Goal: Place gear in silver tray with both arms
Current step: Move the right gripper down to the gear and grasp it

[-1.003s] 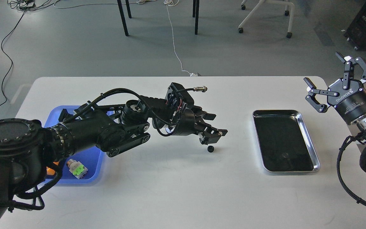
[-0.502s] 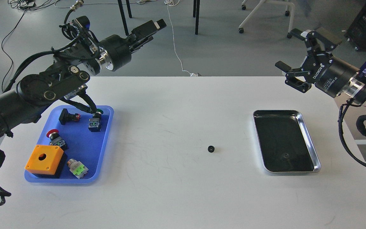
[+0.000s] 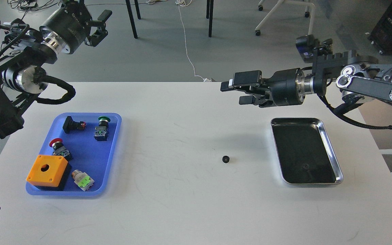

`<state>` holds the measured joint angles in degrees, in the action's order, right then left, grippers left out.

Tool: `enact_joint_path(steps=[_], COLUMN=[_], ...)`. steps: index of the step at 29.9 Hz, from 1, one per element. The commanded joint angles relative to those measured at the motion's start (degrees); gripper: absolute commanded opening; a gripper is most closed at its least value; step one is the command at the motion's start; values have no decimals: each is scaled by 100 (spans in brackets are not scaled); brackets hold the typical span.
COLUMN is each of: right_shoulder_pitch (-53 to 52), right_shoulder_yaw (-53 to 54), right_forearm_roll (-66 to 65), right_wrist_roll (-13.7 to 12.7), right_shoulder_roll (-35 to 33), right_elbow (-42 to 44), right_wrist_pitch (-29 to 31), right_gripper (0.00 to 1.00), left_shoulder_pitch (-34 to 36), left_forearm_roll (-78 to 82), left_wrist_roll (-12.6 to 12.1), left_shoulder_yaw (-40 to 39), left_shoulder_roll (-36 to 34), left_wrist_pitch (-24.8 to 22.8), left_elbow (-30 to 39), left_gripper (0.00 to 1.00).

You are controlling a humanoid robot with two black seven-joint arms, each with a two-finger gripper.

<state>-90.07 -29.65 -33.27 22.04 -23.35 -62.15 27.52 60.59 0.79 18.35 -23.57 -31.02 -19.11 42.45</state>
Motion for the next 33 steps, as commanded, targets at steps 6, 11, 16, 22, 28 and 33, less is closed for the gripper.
enact_joint_path(steps=[6, 11, 16, 22, 28, 33], right_shoulder_pitch=[-196, 15, 200, 244, 472, 701], right_shoulder_yaw=[-1910, -2703, -2835, -2765, -2774, -2800], right_forearm_roll=[-391, -452, -848, -787, -856, -918], right_wrist_roll=[11, 28, 484, 596, 596, 596], right_shoulder_roll=[2335, 2335, 2335, 2335, 2335, 2335], right_elbow=[1037, 1407, 1513, 1434, 1434, 1460], right_wrist_pitch=[-325, -722, -889, -959, -1029, -1223], right_gripper=[98, 96, 90, 85, 81, 76], left_shoulder_pitch=[-100, -109, -117, -117, -117, -126], left_forearm_roll=[-35, -35, -35, -35, -26, -26], left_wrist_roll=[-16, -16, 2, 11, 19, 28], left_shoulder_yaw=[-77, -103, -95, -95, -95, -95], left_shoulder_roll=[-238, -466, -501, -501, -493, -545], left_wrist_pitch=[-49, -110, -189, -180, -180, -189], left_elbow=[9, 18, 18, 18, 9, 9], left_gripper=[98, 98, 98, 98, 98, 98])
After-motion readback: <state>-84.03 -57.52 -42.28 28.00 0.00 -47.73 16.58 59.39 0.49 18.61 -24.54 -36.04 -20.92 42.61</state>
